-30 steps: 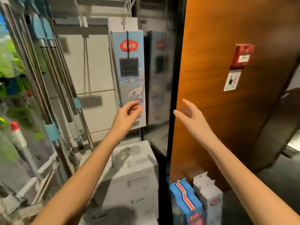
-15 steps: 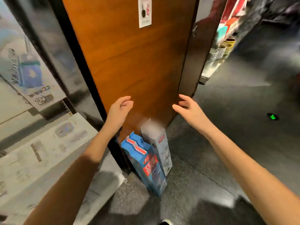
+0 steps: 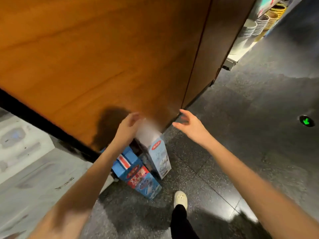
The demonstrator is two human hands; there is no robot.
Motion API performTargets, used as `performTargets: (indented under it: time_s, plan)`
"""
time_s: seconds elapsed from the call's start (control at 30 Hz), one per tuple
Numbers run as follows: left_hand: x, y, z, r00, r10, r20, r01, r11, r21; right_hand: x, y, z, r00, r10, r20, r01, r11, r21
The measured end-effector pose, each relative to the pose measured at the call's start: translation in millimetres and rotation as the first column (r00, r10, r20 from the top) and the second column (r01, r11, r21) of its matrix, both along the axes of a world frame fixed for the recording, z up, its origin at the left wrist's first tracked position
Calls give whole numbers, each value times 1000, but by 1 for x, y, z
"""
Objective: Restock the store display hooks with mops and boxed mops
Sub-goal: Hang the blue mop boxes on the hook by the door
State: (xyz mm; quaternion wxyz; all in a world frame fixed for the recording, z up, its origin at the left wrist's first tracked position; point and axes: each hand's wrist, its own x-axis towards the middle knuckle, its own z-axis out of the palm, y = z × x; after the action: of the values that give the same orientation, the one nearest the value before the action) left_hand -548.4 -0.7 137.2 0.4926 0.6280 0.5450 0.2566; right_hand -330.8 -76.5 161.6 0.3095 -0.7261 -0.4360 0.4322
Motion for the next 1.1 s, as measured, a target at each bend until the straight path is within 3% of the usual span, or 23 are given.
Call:
performTargets:
  time_s: [0.1,0.23,0.43,0.6,0.8,1.1]
  plan:
    - [21,12,-45,993,113,-13,-114,986,-123,22,26,-41,996,70,-61,-74,994,-78]
    - [38,10,-116,945,328,-10,-310,882,-354,37,51,-112,986,125,-106,-144,971,-193]
    - [60,-1,-253,848,523,-85,-500,737,-454,46,78,-244,975,185,-121,-213,933,-291]
    - [68,-5,-368,833,545,-97,-526,725,-444,44,108,-358,966,239,-99,-258,919,-298]
    - [74,14,-454,816,577,18,-522,751,-403,35,146,-443,903,416,-110,-430,884,-186]
    - [79,25,-483,807,587,64,-554,791,-259,36,160,-463,852,422,-309,-478,868,-133]
